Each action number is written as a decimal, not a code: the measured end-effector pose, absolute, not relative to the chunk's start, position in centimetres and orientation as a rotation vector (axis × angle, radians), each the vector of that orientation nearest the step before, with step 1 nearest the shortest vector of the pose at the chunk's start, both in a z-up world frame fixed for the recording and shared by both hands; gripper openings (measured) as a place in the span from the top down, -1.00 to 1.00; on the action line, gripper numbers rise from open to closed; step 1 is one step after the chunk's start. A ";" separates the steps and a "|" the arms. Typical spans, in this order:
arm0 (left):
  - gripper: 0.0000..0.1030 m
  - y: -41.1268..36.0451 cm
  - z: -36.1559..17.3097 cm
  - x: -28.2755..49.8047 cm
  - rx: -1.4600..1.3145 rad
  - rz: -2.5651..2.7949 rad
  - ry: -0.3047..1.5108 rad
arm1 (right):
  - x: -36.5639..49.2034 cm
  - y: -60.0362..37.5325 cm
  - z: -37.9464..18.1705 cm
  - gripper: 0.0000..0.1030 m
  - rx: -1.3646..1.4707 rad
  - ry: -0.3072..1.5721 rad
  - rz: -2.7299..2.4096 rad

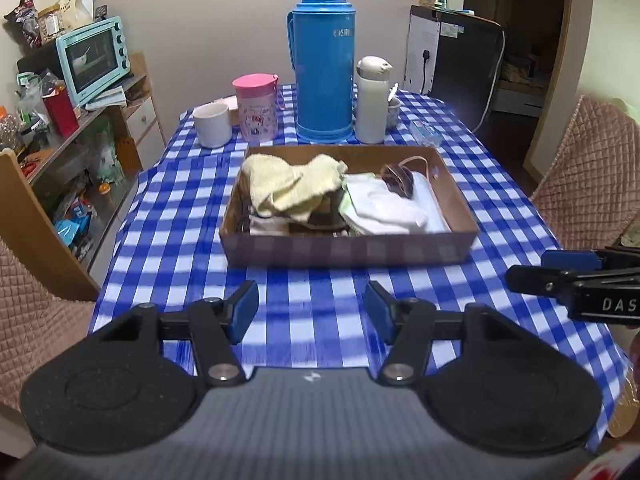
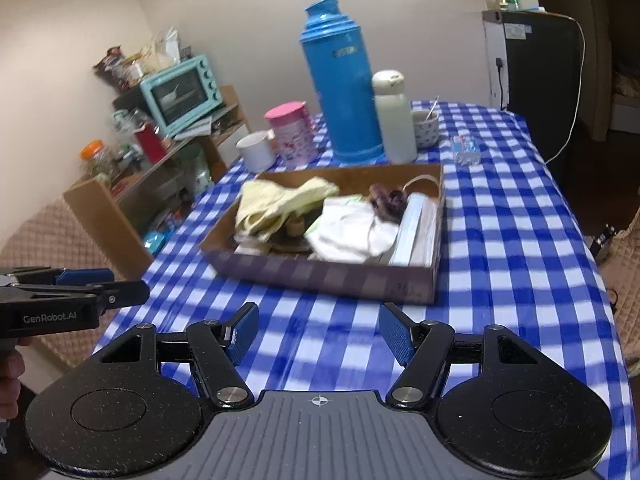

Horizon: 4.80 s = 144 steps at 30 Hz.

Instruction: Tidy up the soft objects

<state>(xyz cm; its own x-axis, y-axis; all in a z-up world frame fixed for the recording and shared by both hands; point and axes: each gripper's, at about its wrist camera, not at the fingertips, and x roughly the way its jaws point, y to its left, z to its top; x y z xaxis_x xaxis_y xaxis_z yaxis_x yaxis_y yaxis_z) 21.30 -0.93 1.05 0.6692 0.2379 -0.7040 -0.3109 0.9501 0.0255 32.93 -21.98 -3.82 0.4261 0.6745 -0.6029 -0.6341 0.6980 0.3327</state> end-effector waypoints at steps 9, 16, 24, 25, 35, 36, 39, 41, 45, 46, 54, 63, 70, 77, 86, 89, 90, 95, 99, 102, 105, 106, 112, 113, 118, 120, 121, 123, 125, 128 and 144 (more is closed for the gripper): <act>-0.09 -1.4 2.0 14.7 -0.116 0.294 0.788 | 26.8 -22.3 -2.9 -0.29 0.111 0.837 0.761; -0.09 -1.5 1.9 9.5 -0.104 0.257 0.818 | 21.6 -22.5 -2.5 -0.29 0.111 0.858 0.690; -0.09 -2.3 1.5 5.4 -0.106 0.190 0.843 | 15.9 -22.7 -2.4 -0.29 0.080 0.868 0.664; -0.09 -2.4 1.4 5.0 -0.105 0.186 0.845 | 15.4 -22.7 -2.5 -0.29 0.077 0.872 0.661; -0.09 -3.3 1.4 3.2 -0.103 0.136 0.843 | 12.7 -22.7 -2.8 -0.29 0.054 0.894 0.649; -0.09 -3.4 1.4 3.1 -0.104 0.132 0.842 | 12.5 -22.7 -2.8 -0.29 0.052 0.894 0.649; -0.09 -3.5 1.4 3.0 -0.101 0.128 0.838 | 12.4 -22.7 -2.8 -0.29 0.049 0.895 0.644; -0.09 -3.5 1.4 2.9 -0.101 0.127 0.838 | 12.4 -22.7 -2.8 -0.29 0.047 0.897 0.643; -0.09 -3.7 1.5 2.9 -0.100 0.125 0.840 | 12.4 -22.7 -2.8 -0.29 0.047 0.898 0.644; -0.09 -3.7 1.5 2.9 -0.101 0.124 0.840 | 12.4 -22.7 -2.9 -0.29 0.046 0.899 0.645; -0.09 -3.8 1.5 2.9 -0.102 0.120 0.840 | 12.3 -22.6 -2.9 -0.29 0.042 0.902 0.650; -0.09 -3.9 1.5 3.0 -0.101 0.115 0.839 | 12.4 -22.6 -2.9 -0.29 0.043 0.903 0.649; -0.09 -3.9 1.5 3.0 -0.101 0.116 0.839 | 12.4 -22.6 -2.9 -0.29 0.042 0.904 0.648; -0.09 -3.9 1.5 3.1 -0.101 0.116 0.839 | 12.4 -22.6 -2.9 -0.29 0.042 0.904 0.648; -0.09 -3.9 1.4 3.1 -0.102 0.116 0.840 | 12.4 -22.5 -2.9 -0.29 0.041 0.904 0.648; -0.09 -3.9 1.4 3.1 -0.102 0.117 0.839 | 12.4 -22.5 -2.9 -0.29 0.040 0.904 0.648; -0.09 -3.9 1.4 3.1 -0.102 0.117 0.839 | 12.4 -22.5 -2.9 -0.29 0.040 0.903 0.647; -0.09 -3.8 1.4 3.1 -0.101 0.117 0.839 | 12.4 -22.5 -2.9 -0.29 0.040 0.903 0.648; -0.09 -3.8 1.4 3.2 -0.102 0.116 0.839 | 12.4 -22.4 -2.9 -0.29 0.040 0.904 0.649; -0.09 -3.8 1.4 3.2 -0.101 0.117 0.840 | 12.4 -22.4 -2.9 -0.29 0.040 0.904 0.648; -0.09 -3.8 1.4 3.2 -0.102 0.116 0.839 | 12.4 -22.4 -2.9 -0.29 0.040 0.904 0.648; -0.09 -3.8 1.4 3.2 -0.102 0.116 0.839 | 12.4 -22.4 -2.9 -0.29 0.040 0.904 0.648; -0.09 -3.8 1.4 3.2 -0.101 0.117 0.839 | 12.4 -22.4 -2.9 -0.29 0.039 0.903 0.648; -0.09 -3.8 1.4 3.2 -0.101 0.117 0.839 | 12.4 -22.4 -2.9 -0.29 0.040 0.903 0.648; -0.09 -3.8 1.4 3.2 -0.102 0.116 0.839 | 12.5 -22.4 -2.9 -0.29 0.039 0.904 0.648; -0.09 -3.8 1.4 3.2 -0.101 0.117 0.839 | 12.5 -22.4 -2.9 -0.29 0.039 0.904 0.648; -0.09 -3.8 1.4 3.2 -0.101 0.117 0.840 | 12.5 -22.4 -2.9 -0.29 0.039 0.904 0.648; -0.09 -3.8 1.4 3.2 -0.102 0.117 0.839 | 12.5 -22.3 -2.9 -0.29 0.039 0.904 0.648; -0.09 -3.8 1.4 3.2 -0.102 0.117 0.839 | 12.5 -22.4 -2.9 -0.29 0.039 0.904 0.648; -0.09 -3.8 1.4 3.2 -0.102 0.117 0.839 | 12.5 -22.3 -2.9 -0.29 0.039 0.904 0.648; -0.09 -3.7 1.4 3.3 -0.103 0.117 0.840 | 12.5 -22.2 -2.9 -0.29 0.039 0.905 0.647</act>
<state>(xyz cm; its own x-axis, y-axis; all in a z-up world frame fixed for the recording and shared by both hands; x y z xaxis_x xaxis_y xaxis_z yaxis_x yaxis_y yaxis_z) 3.34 -3.71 1.36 0.6619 0.0625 -0.7470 -0.1436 0.9886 -0.0445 12.53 -22.25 -2.88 0.4425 0.5375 -0.7178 -0.5059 0.8105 0.2951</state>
